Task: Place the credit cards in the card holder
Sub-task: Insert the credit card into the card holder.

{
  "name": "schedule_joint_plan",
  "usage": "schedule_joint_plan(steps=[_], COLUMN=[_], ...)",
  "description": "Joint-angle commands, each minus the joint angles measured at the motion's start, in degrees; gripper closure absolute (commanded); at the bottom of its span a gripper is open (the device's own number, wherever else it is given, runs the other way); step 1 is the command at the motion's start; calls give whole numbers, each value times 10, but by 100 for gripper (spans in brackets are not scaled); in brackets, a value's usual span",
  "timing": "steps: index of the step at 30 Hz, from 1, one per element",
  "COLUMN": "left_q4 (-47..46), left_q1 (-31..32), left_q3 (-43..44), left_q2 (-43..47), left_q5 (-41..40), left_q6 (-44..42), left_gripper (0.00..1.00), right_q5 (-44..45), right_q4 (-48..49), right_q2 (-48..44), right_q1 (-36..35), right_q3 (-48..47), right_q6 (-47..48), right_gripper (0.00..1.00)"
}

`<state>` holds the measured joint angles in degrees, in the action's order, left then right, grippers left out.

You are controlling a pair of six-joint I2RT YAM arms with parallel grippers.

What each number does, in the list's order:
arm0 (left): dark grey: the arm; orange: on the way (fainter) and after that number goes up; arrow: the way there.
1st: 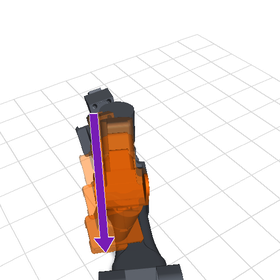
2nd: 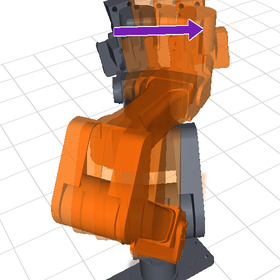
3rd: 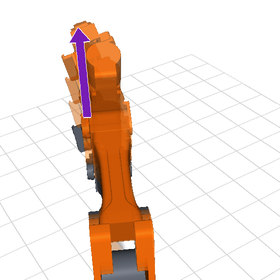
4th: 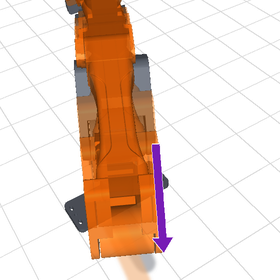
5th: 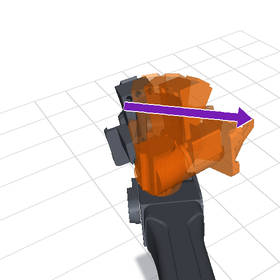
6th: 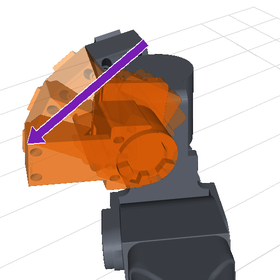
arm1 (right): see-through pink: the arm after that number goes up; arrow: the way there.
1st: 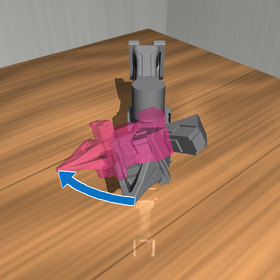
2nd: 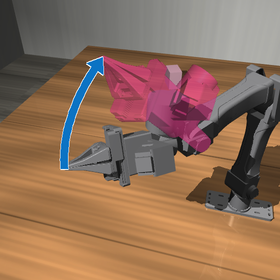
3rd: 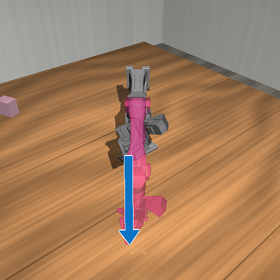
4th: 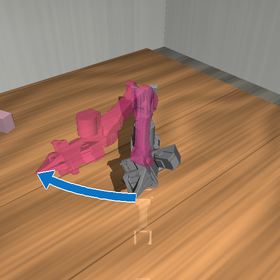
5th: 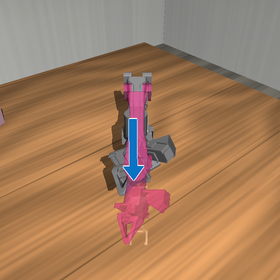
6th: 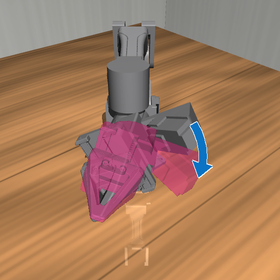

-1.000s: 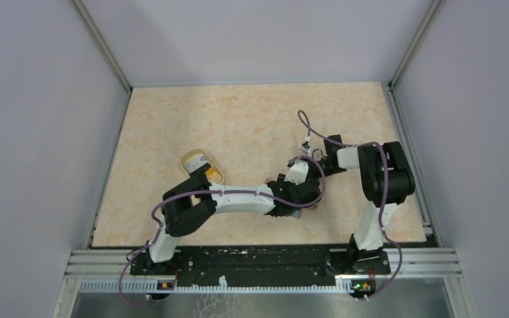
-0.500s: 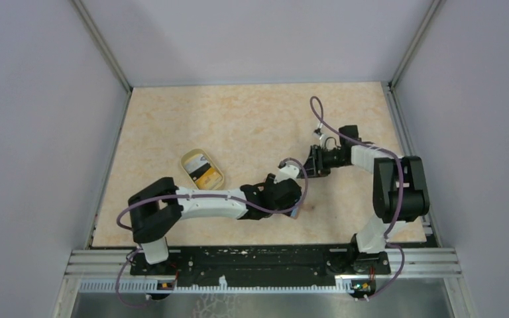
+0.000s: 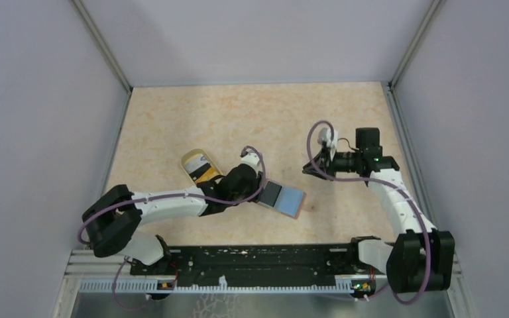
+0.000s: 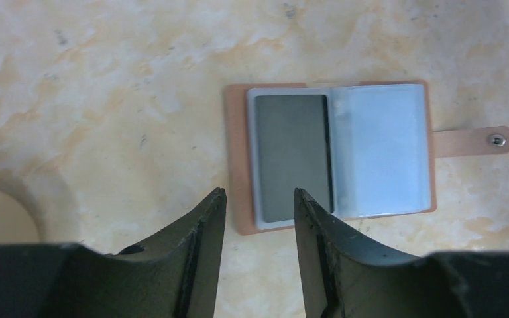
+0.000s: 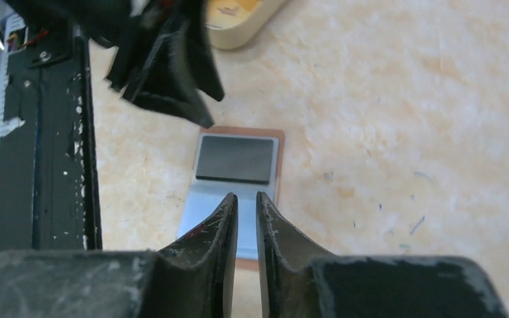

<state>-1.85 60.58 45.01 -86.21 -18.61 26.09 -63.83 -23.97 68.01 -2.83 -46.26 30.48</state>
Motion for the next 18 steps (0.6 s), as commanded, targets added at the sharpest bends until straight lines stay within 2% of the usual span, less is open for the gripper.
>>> schedule_joint_plan(steps=[1,2,4,6,8,12,14,18], left_q4=[-49,-47,-39,-25,-10,7,4,-12], left_q1=[-37,-45,-56,-63,-63,-63,-64,-63], left_q3=[-50,-56,-65,-67,-63,-56,-59,-66], left_q2=[50,53,51,40,20,-13,-22,-29], left_q5=[46,45,45,41,33,30,33,48], left_q6=[15,18,22,26,32,46,51,59], left_gripper=[56,60,67,72,76,78,79,79], right_q5=[-110,-102,-59,-11,45,227,292,338], right_q4=[-238,-295,-330,-326,-265,-83,-64,-77], right_q2=[-39,-30,-12,1,5,2,14,64], right_q1=[-21,-34,-93,-159,-232,-389,-441,-469], right_q3=[5,-4,-16,-11,14,70,69,59], right_q6=[544,607,624,627,577,381,362,361], right_gripper=[89,91,95,98,100,100,100,100])
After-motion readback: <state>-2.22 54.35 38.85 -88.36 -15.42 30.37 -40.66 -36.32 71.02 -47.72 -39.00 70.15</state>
